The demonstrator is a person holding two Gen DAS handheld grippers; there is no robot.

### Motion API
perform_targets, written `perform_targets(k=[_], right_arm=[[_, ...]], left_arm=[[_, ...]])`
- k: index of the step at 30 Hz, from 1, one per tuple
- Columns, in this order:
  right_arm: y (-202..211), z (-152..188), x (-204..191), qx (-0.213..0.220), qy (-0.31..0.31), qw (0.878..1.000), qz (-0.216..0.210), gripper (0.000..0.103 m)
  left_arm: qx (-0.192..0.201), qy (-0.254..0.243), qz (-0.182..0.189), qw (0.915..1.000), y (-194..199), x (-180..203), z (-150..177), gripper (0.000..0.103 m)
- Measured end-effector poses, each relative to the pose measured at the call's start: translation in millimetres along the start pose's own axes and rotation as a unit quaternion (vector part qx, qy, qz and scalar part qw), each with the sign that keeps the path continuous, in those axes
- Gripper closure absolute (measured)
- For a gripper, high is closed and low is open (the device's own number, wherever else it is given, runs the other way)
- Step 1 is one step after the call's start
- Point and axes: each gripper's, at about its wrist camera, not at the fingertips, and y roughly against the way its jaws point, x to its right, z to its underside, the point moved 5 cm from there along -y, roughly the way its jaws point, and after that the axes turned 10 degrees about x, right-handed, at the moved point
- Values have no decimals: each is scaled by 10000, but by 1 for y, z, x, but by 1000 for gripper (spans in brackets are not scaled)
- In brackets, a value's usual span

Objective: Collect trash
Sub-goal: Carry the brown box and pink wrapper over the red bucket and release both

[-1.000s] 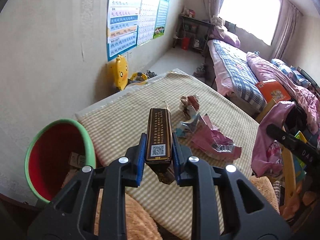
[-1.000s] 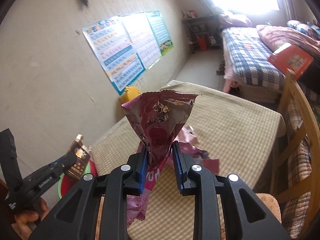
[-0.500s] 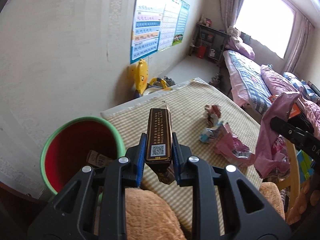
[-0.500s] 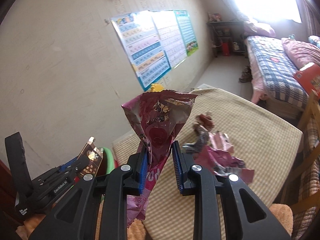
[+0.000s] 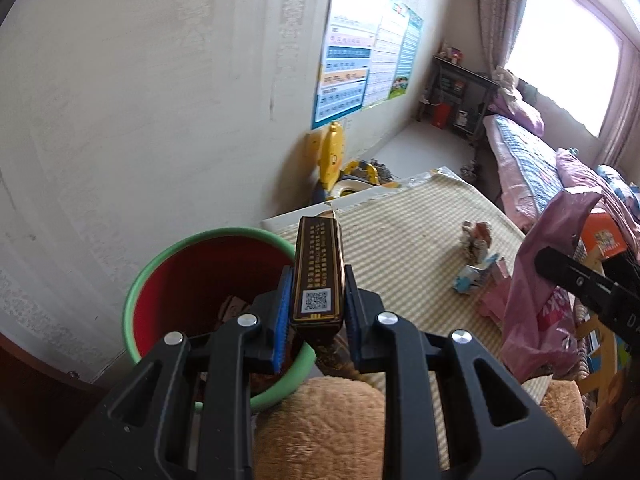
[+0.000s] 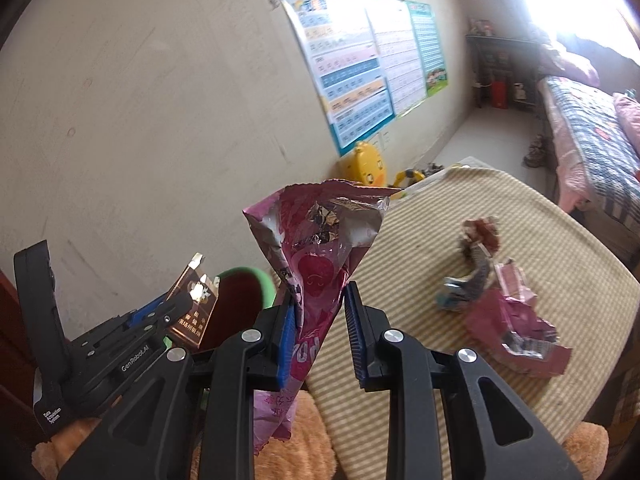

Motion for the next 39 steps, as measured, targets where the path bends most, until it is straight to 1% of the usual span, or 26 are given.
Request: perform_targets(k=[6,10,15,22,31,39], right_arm=[[-25,7,-24,-229,169,9994,-197,80],[-40,10,-38,-347,286,9985,-313,80],[-60,13,-59,-481,416,9967,-505,80],[-88,20,-87,-710,676,9925,-732,80],[-111,37,-104,-1001,857,9874,-871,79],[-122,43,-114,-1085,907,9851,-984,78]], left_arm=[[-14,131,-208,9997,-1,-23,2,80],[-18,242,-420,9988,-2,-42,7,80],[-108,369,-622,9973,-6,-64,13,80],[-244,502,-805,9952,-15,-85,21,80],[-460,677,-1009,9915,-30,-106,32,80],[-619,887,-1114,9879,-38,-116,40,80]])
